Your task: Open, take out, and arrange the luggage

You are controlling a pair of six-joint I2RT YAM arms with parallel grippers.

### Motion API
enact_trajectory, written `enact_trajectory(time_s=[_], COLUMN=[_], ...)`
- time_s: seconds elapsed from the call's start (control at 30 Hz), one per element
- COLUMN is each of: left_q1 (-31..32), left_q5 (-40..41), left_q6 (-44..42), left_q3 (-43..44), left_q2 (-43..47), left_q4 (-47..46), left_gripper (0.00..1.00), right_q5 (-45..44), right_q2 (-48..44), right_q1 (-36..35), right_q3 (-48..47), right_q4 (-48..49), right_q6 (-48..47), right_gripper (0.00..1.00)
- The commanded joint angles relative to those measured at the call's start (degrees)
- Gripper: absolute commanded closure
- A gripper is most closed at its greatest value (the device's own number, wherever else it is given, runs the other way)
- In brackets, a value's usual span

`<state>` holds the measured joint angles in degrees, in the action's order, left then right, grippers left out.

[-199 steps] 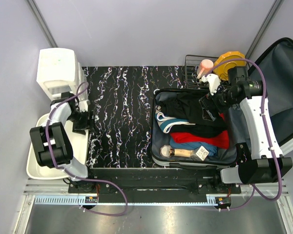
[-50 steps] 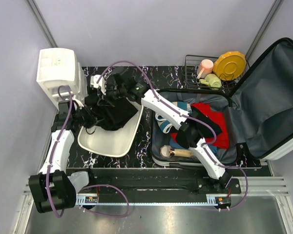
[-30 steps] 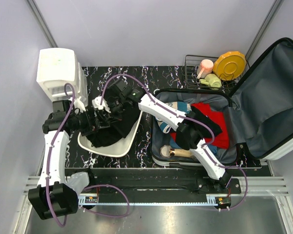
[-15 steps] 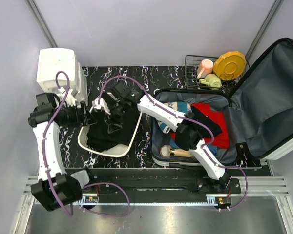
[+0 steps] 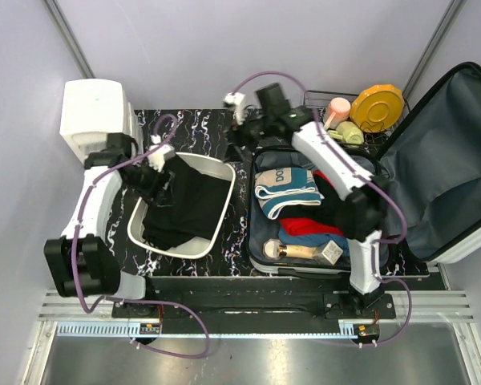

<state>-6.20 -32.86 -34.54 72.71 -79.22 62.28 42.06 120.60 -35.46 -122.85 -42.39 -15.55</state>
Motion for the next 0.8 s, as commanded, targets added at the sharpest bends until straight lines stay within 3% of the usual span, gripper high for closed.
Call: enact_trajectory(time_s=[0.0,0.13,0.3,0.4,0.43,0.63,0.77], left_q1=[5.30,8.74,13.04,13.32,13.23,12.70,11.91], left_q5=[6.84,9.22,1.78,-4.11,-6.32,-7.48,-7.57], left_q6=[1.66,4.31,8.43,10.64,10.99,12.48,13.45], left_q3=[-6.60,-10.21,-10.48,-6.98,-3.14,4.89,6.31], left_q2=[-4.96,-11.91,-16.14,-16.67,-16.23,-12.89,-12.45], left_q4=[-7.86,-12.35,-12.19,-10.35,-8.08,-6.21,-4.89], left_gripper=[0.25,0.30,0.30,0.27,0.23,0.12,0.12], right_q5=[-7.24,-15.07,-15.97,-12.63,-12.19,-13.33,-14.37], right_q2=[-15.63,-24.34,-31.47,-30.95,-29.99,-27.44,-23.57], right_q1=[3.99,6.55,6.63,6.20,5.24,3.56,3.56], right_q3=[10.22,19.12,27.74,28.63,29.85,33.03,31.79], right_q4=[-3.82,-13.21,-18.51,-20.88,-22.98,-21.59,-22.65], right_q6=[-2.98,-12.47,-20.74,-23.81,-29.13,-38.14,-41.13], right_gripper=[0.19,0.16,0.15,0.07,0.01,0.00,0.00])
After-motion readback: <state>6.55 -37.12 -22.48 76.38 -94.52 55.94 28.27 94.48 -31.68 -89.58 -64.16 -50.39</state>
